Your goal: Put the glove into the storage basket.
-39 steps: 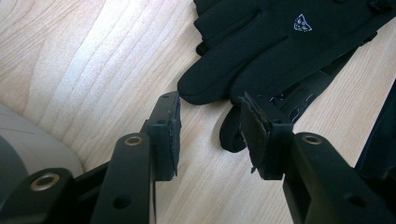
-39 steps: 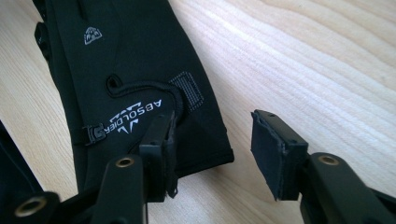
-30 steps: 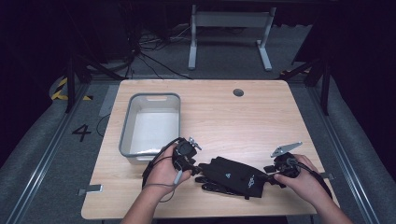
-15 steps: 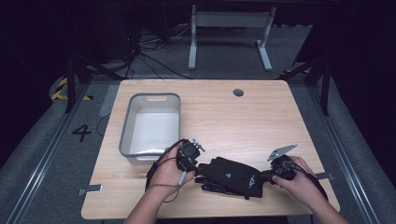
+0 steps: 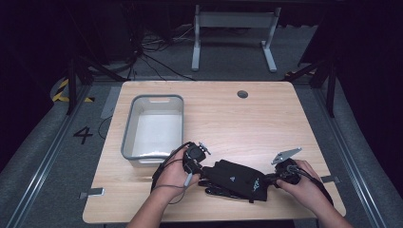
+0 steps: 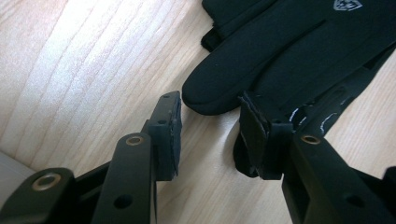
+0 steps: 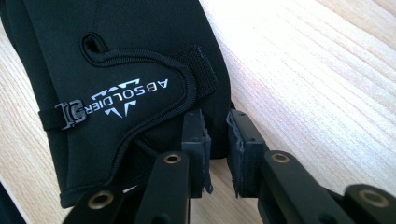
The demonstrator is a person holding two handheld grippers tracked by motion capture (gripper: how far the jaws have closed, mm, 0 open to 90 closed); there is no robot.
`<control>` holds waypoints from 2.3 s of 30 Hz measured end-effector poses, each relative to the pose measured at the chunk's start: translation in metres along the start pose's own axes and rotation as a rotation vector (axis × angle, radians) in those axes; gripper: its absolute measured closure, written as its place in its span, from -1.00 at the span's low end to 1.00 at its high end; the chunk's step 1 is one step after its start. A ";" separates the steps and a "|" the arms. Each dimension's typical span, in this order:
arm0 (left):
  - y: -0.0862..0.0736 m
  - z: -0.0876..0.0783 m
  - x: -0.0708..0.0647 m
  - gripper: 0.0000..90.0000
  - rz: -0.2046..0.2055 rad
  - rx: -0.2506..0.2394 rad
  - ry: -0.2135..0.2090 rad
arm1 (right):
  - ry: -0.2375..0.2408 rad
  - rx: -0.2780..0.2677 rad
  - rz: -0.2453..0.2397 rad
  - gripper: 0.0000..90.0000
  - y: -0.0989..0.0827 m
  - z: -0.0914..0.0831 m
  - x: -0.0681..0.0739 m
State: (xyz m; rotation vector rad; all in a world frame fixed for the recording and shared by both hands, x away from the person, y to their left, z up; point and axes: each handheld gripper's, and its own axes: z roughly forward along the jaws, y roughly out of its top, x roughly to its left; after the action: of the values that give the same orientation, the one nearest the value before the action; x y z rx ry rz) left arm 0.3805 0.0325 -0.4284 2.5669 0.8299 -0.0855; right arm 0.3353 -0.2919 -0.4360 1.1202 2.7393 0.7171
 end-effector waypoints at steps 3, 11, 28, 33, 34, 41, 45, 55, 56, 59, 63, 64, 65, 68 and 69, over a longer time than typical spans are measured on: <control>0.001 0.004 0.001 0.33 0.005 0.008 -0.003 | -0.001 -0.001 0.001 0.75 0.000 0.000 0.000; 0.003 0.010 0.000 0.51 0.027 0.045 0.019 | -0.007 -0.002 -0.002 0.75 0.000 0.000 0.001; 0.005 0.012 -0.007 1.00 0.070 0.064 0.121 | -0.009 -0.003 -0.001 0.75 0.001 0.001 0.002; 0.005 0.011 -0.007 1.00 0.065 0.069 0.124 | -0.006 -0.004 0.000 0.75 0.000 0.001 0.001; 0.005 0.011 -0.007 1.00 0.065 0.069 0.124 | -0.005 -0.005 0.001 0.75 0.000 0.001 0.001; 0.005 -0.001 -0.010 1.00 0.057 0.017 0.086 | -0.008 -0.024 0.002 0.84 0.000 -0.003 0.001; 0.004 -0.011 -0.013 1.00 0.052 -0.021 0.072 | -0.009 -0.042 -0.002 0.88 0.000 -0.008 0.002; 0.003 -0.012 -0.009 1.00 0.059 -0.027 0.088 | -0.012 -0.058 -0.002 0.89 0.001 -0.015 0.002; 0.003 -0.011 -0.007 1.00 0.057 -0.031 0.082 | -0.011 -0.056 -0.002 0.89 0.001 -0.014 0.002; 0.004 -0.007 -0.003 0.83 0.006 -0.079 0.058 | -0.009 -0.058 0.002 0.89 0.001 -0.014 0.002; 0.005 0.002 -0.001 0.56 -0.029 -0.066 0.038 | -0.010 -0.055 0.000 0.89 0.001 -0.014 0.002; 0.005 0.004 -0.001 0.47 -0.035 -0.063 0.034 | -0.010 -0.054 -0.003 0.89 0.001 -0.014 0.002; 0.005 0.006 -0.001 0.45 -0.036 -0.046 0.023 | -0.010 -0.054 -0.003 0.89 0.001 -0.014 0.002; 0.005 0.008 -0.002 0.44 -0.032 -0.033 0.029 | -0.010 -0.055 -0.004 0.89 0.001 -0.014 0.002; 0.006 0.009 -0.002 0.44 -0.030 -0.025 0.035 | -0.010 -0.054 -0.003 0.89 0.002 -0.014 0.002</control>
State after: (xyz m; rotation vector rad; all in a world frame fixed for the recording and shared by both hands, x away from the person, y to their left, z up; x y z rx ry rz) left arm 0.3827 0.0231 -0.4342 2.5395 0.8769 -0.0393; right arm 0.3312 -0.2948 -0.4229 1.1055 2.6958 0.7780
